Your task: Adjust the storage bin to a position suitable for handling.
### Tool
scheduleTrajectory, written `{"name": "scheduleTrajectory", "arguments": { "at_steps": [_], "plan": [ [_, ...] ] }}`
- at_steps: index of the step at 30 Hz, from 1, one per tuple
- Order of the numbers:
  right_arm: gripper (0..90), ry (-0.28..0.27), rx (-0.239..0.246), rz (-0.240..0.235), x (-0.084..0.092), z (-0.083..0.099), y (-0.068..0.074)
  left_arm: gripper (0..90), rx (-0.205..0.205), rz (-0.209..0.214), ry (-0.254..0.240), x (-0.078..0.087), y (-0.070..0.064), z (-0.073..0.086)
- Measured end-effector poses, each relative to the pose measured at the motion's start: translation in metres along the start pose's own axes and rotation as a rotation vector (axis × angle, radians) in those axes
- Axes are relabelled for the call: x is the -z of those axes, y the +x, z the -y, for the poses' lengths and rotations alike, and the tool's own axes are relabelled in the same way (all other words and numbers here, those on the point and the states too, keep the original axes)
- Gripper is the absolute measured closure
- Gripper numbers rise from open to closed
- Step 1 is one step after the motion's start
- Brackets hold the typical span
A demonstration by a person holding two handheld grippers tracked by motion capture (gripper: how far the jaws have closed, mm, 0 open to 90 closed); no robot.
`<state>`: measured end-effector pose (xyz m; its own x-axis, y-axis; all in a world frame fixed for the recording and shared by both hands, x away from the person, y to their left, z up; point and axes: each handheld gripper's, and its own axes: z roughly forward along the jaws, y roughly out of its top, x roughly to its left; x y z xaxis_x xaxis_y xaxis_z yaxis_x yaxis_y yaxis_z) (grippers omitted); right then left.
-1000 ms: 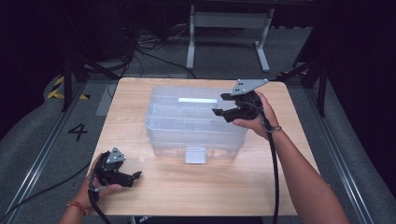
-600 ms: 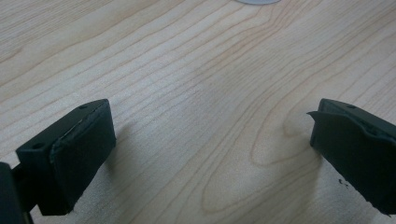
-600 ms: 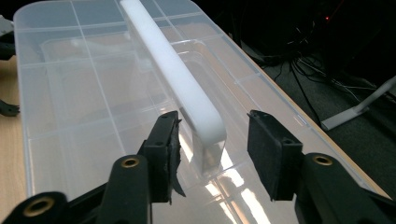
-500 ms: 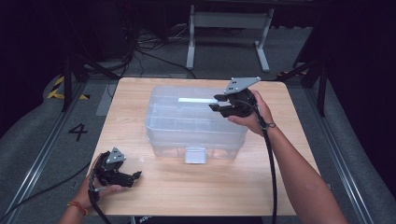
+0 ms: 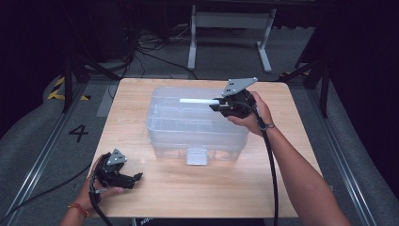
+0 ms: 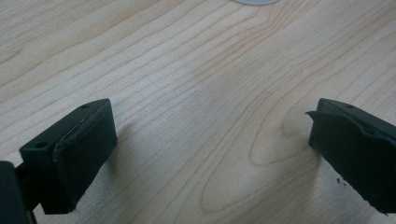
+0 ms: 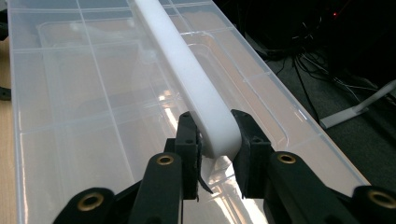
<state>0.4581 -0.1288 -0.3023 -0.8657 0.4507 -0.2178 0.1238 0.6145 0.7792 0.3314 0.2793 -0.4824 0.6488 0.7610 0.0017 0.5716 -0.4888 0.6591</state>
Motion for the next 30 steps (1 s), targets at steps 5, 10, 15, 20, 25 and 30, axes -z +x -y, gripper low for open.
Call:
{"name": "scheduleTrajectory", "arguments": {
  "at_steps": [5, 10, 15, 20, 25, 30],
  "plan": [
    [74.2, 0.002, 0.0, 0.0, 0.0, -0.001, -0.001, 8.3, 0.016, -0.007, -0.015, 0.002, 0.0, 0.001],
    [74.2, 0.019, -0.012, -0.013, -0.001, -0.004, -0.004, 16.4, 0.0, -0.007, -0.027, 0.003, 0.002, 0.0],
    [74.1, 0.018, -0.034, -0.018, 0.0, -0.007, -0.008, 25.5, -0.012, -0.006, -0.026, 0.004, 0.001, -0.003],
    [74.0, 0.023, -0.053, -0.02, 0.0, -0.012, -0.014, 31.8, -0.055, -0.02, -0.078, 0.016, -0.001, -0.018],
    [73.9, 0.024, -0.057, -0.024, 0.0, -0.014, -0.018, 39.2, -0.069, -0.004, -0.166, 0.032, -0.004, -0.037],
    [73.8, 0.031, -0.06, -0.019, 0.0, -0.017, -0.021, 48.0, -0.081, 0.012, -0.222, 0.039, -0.009, -0.054]
  ]
}}
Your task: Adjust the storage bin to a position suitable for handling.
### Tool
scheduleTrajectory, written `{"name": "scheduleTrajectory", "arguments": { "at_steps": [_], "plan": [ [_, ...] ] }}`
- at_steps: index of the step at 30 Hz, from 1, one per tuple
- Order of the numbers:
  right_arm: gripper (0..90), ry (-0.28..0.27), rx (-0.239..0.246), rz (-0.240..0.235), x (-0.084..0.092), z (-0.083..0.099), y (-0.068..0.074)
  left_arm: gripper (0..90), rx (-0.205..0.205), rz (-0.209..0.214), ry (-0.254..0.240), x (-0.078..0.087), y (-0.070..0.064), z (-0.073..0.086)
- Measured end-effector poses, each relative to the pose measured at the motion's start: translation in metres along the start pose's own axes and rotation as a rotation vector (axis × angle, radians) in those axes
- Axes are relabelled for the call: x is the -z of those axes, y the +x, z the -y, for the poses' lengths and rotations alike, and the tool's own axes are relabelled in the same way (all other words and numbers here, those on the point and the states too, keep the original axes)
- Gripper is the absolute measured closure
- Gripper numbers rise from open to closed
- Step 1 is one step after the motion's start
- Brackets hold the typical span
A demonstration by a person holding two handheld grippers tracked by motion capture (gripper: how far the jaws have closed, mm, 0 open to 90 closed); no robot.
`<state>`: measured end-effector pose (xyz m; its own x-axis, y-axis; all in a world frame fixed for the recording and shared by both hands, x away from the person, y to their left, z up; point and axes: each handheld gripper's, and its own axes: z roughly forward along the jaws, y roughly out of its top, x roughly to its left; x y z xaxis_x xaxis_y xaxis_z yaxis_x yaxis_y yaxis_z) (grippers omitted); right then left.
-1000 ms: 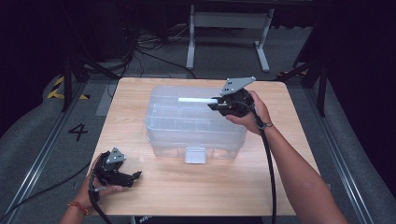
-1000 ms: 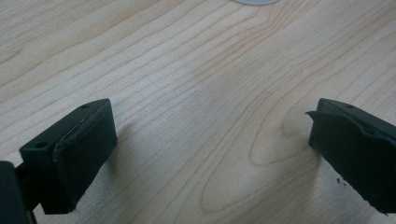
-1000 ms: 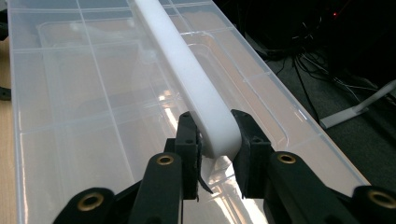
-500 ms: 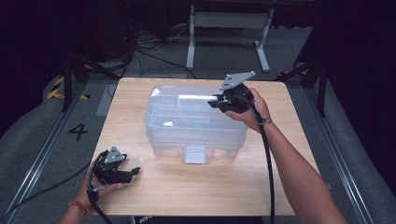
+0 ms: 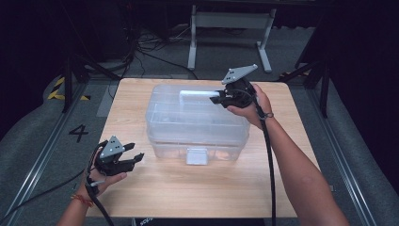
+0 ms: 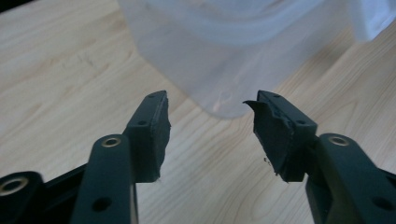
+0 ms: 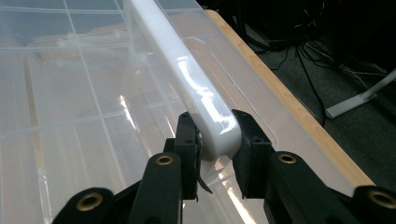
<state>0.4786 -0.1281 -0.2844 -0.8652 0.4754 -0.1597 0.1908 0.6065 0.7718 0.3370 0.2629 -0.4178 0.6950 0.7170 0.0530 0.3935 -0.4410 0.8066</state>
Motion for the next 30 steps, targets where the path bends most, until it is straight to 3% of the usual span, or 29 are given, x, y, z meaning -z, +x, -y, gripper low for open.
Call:
{"name": "scheduleTrajectory", "arguments": {
  "at_steps": [12, 30],
  "plan": [
    [73.3, 0.012, -0.023, -0.001, 0.0, -0.006, -0.006, 67.6, -0.007, 0.02, -0.072, 0.001, -0.006, -0.026],
    [72.5, 0.015, -0.028, 0.007, 0.002, -0.009, -0.009, 85.7, 0.012, 0.017, -0.117, -0.011, -0.01, -0.04]
  ]
}}
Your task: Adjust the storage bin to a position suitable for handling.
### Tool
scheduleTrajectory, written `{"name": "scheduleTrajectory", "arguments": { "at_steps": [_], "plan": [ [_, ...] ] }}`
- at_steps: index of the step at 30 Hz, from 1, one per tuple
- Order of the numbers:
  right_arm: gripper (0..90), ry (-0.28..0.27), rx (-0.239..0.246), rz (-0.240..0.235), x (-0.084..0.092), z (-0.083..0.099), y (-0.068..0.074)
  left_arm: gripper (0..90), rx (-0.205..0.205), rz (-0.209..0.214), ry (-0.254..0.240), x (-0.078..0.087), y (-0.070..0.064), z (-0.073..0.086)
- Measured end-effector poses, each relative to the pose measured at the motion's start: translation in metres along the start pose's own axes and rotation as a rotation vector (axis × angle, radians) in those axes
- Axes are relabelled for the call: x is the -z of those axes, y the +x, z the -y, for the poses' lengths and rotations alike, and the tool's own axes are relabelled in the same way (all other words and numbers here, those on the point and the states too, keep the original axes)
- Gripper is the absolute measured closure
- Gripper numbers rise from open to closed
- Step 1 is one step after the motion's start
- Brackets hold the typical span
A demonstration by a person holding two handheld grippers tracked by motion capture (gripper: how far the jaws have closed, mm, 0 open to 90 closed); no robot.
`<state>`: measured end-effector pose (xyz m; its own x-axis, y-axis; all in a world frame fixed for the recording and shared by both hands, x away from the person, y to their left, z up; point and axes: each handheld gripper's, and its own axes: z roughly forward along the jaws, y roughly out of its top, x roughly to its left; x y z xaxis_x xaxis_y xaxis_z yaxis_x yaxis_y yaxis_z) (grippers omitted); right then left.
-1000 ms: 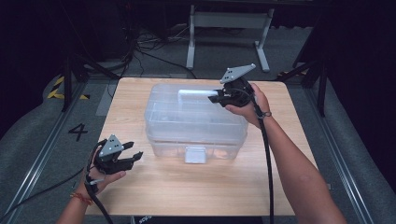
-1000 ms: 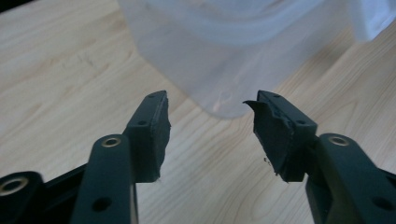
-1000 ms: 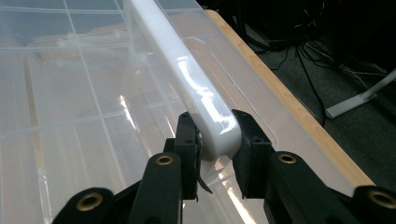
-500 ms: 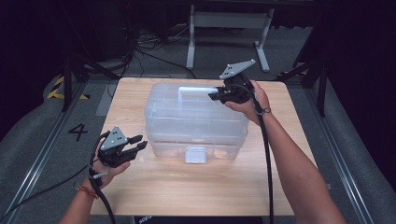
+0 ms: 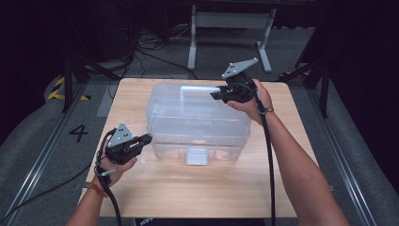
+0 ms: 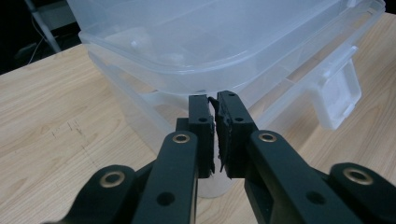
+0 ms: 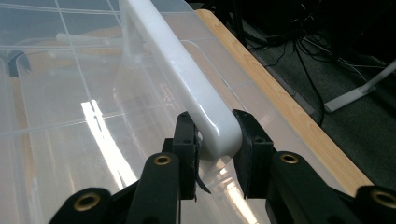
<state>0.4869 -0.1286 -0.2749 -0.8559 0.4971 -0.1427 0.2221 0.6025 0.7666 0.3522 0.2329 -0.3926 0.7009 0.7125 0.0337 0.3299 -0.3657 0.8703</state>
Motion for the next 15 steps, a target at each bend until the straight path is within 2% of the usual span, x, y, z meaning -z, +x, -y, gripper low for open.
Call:
{"name": "scheduleTrajectory", "arguments": {
  "at_steps": [4, 9, 13, 15],
  "plan": [
    [72.3, 0.002, 0.008, 0.002, 0.001, 0.0, 0.001, 88.5, 0.005, -0.004, -0.009, 0.001, 0.001, 0.0],
    [70.6, -0.035, 0.001, 0.012, 0.011, 0.002, -0.001, 89.4, 0.008, -0.007, -0.015, 0.002, 0.0, -0.004],
    [66.7, -0.034, 0.021, 0.061, 0.02, 0.004, 0.0, 89.4, -0.004, -0.012, -0.007, 0.001, -0.001, -0.006],
    [66.1, -0.065, 0.002, 0.069, 0.03, 0.008, -0.002, 89.5, -0.006, -0.011, -0.006, 0.001, -0.001, -0.006]
  ]
}}
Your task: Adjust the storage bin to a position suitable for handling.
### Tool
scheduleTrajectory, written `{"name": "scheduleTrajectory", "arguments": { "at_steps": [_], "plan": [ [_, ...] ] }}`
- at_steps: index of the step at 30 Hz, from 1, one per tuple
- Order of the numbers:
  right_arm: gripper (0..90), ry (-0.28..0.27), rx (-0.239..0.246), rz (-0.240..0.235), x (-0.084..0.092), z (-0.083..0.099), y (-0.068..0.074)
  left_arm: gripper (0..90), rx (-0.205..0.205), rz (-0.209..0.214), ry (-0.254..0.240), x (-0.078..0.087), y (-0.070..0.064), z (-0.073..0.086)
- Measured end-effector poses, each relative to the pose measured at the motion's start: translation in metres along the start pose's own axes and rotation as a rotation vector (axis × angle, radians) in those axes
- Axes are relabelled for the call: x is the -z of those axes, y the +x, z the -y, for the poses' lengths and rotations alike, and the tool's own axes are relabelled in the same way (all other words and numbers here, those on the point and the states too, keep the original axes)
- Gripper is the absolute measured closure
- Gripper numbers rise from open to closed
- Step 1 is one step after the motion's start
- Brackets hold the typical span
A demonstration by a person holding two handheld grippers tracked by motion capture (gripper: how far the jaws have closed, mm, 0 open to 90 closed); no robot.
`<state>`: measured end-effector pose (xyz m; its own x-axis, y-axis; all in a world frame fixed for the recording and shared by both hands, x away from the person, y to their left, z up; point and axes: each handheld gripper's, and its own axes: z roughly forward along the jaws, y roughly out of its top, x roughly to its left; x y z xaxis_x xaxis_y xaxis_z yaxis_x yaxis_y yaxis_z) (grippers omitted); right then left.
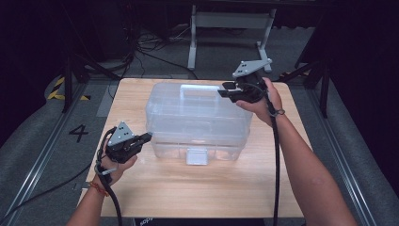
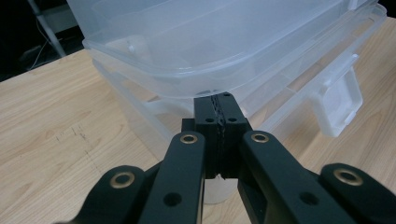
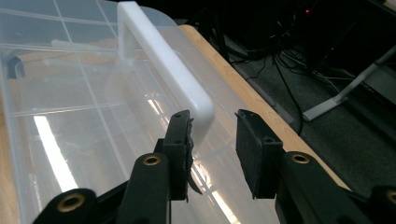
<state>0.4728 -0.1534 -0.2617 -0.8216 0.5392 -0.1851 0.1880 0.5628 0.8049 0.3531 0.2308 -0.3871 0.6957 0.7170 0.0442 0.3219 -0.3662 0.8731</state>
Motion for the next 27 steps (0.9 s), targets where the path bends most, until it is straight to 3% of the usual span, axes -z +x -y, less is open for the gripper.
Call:
{"name": "scheduleTrajectory", "arguments": {
  "at_steps": [7, 10, 13, 21, 27],
  "plan": [
    [64.0, -0.031, -0.029, 0.054, 0.029, 0.013, -0.012, 89.6, -0.003, -0.011, 0.001, 0.0, 0.0, -0.002],
    [60.5, -0.037, -0.019, 0.09, 0.042, 0.022, -0.013, 89.6, -0.006, -0.014, 0.003, 0.001, 0.0, -0.003],
    [58.9, -0.056, -0.032, 0.096, 0.051, 0.029, -0.015, 89.6, -0.01, -0.015, 0.004, 0.001, 0.001, -0.005],
    [45.4, -0.044, -0.029, 0.133, 0.075, 0.055, -0.015, 89.7, -0.017, -0.019, 0.011, 0.002, 0.004, -0.009],
    [35.3, -0.055, -0.042, 0.159, 0.085, 0.088, -0.008, 89.5, -0.014, -0.015, 0.007, 0.002, 0.005, -0.012]
  ]
}}
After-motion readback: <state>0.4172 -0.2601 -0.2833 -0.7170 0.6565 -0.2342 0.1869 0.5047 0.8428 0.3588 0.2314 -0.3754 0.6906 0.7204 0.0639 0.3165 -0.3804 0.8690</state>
